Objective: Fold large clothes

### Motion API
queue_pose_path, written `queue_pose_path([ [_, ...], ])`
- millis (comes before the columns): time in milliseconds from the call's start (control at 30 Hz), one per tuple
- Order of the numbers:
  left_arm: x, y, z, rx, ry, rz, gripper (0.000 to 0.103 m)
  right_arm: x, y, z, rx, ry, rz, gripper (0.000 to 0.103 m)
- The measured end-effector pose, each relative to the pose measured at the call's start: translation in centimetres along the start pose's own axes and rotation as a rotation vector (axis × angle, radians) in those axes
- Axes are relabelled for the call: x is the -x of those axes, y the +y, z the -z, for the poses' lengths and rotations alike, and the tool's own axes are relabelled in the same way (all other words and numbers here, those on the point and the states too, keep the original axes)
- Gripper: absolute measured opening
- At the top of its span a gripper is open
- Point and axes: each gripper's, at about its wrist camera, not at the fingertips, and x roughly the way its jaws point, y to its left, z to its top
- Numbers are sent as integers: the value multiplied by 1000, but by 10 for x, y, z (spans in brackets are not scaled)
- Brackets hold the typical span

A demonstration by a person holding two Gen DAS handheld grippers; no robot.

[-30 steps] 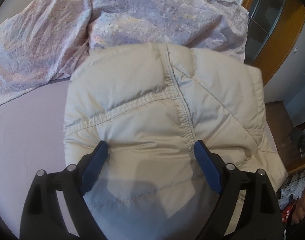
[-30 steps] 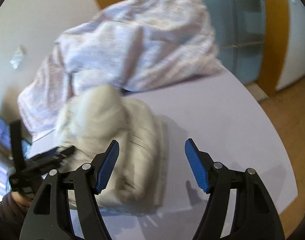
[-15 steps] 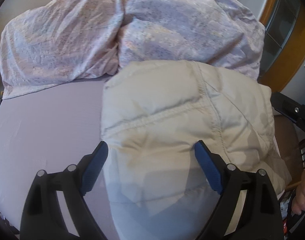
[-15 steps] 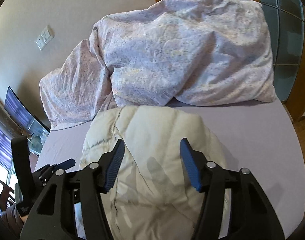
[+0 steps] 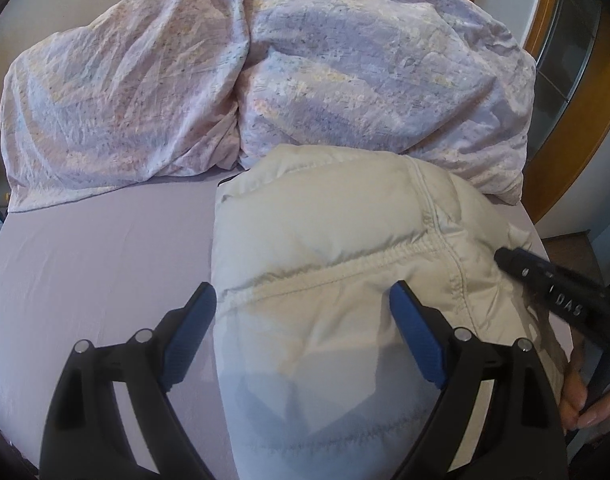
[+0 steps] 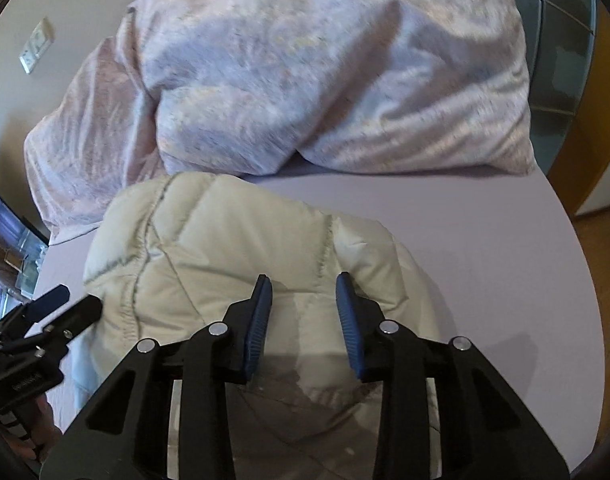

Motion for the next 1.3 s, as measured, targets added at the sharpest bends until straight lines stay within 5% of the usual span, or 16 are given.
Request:
queue_pose_path([
  [700, -34, -30, 2, -57, 4, -8, 101, -30, -31, 28, -122, -6, -50, 33],
  [1300, -57, -31, 11, -83, -2, -38, 101, -35, -33, 33, -109, -54, -68, 33],
])
